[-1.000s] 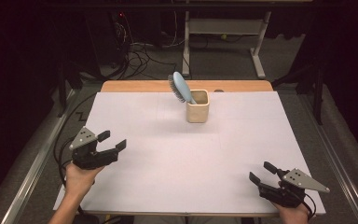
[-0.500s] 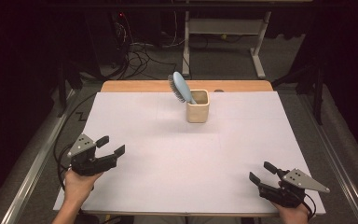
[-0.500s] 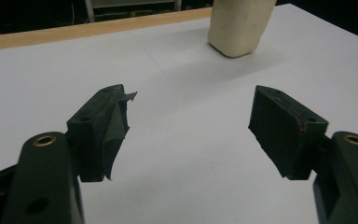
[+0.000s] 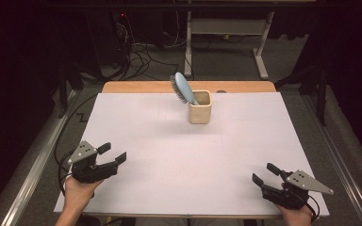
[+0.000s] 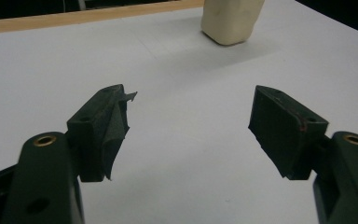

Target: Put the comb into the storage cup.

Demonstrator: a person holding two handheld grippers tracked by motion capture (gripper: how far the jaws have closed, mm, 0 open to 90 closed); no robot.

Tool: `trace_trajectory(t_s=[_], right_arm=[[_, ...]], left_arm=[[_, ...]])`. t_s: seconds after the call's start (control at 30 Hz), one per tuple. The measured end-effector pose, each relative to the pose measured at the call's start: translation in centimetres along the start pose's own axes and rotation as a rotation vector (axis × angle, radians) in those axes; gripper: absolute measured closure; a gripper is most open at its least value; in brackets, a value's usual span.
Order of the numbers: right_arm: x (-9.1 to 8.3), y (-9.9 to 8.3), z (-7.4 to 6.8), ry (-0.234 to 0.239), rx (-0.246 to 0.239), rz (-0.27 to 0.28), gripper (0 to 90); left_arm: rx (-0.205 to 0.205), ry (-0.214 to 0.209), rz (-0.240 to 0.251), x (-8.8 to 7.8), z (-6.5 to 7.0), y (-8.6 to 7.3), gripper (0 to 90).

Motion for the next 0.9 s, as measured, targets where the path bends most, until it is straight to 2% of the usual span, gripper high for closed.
trace_trajectory(t_s=[0.9], right_arm=[[-0.1, 0.0, 0.1, -0.001, 0.001, 0.001, 30.2]], left_arm=[[-0.044, 0.014, -0.012, 0.5, -0.6, -2.0, 28.6]])
Point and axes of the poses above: each handheld gripper's, and its own axes: x roughly forward along the jaws, y roughly out of its top, z roughly to its right, the point moved 4 cm from there along x, roughly forward along the jaws, and after that the axes turned 10 degrees about -z, right-handed, at the moved point
